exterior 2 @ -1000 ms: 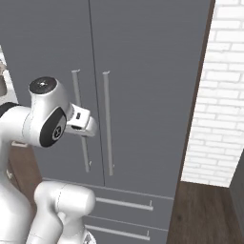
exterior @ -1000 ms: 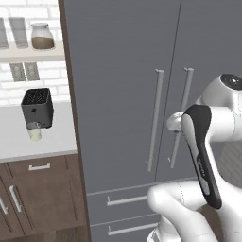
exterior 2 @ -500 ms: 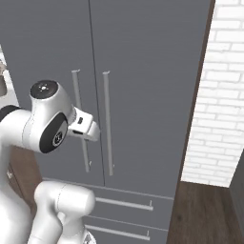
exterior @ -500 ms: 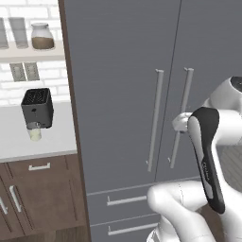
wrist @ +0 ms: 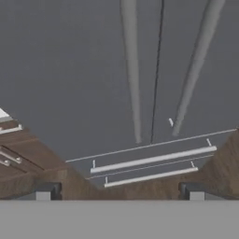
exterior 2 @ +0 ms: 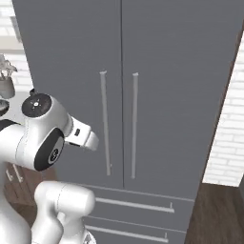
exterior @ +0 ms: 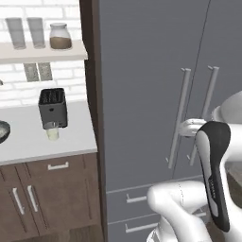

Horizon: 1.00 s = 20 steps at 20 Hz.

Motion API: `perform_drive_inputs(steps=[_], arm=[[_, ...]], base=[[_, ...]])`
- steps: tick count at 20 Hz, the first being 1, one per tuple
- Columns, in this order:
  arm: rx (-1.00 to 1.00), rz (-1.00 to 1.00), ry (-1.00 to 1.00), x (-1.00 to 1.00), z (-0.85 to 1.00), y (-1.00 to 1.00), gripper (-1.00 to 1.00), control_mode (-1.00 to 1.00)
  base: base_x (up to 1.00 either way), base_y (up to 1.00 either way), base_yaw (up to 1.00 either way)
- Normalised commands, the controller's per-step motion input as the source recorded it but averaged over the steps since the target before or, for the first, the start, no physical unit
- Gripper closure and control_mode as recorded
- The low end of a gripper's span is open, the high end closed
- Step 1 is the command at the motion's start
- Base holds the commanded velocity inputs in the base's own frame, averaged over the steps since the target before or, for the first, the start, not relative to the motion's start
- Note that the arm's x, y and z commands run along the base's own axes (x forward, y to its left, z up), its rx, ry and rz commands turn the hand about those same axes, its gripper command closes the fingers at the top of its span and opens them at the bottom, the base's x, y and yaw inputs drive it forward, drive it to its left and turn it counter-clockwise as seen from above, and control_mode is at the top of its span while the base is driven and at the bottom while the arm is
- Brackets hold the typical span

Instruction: Grab a lemon wedge from the fridge and one ice cube from the ice bowl, and put them in the glass of lemonade.

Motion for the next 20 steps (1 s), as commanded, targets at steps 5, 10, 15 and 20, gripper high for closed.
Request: perform_drive_inputs(steps=[5,10,15,20], arm=[[0.00,0.00,0.00,0.00,0.00,0.00,-1.00,1.00],[0.00,0.00,0.00,0.00,0.00,0.00,-1.00,1.00],[0.00,0.00,0.00,0.00,0.00,0.00,-1.00,1.00],[0.00,0.00,0.00,0.00,0.00,0.00,-1.00,1.00]], base=[[0.24,1.00,-0.11],[0.66,1.00,0.00],[0.92,1.00,0.18],[0.23,0.88,0.24]])
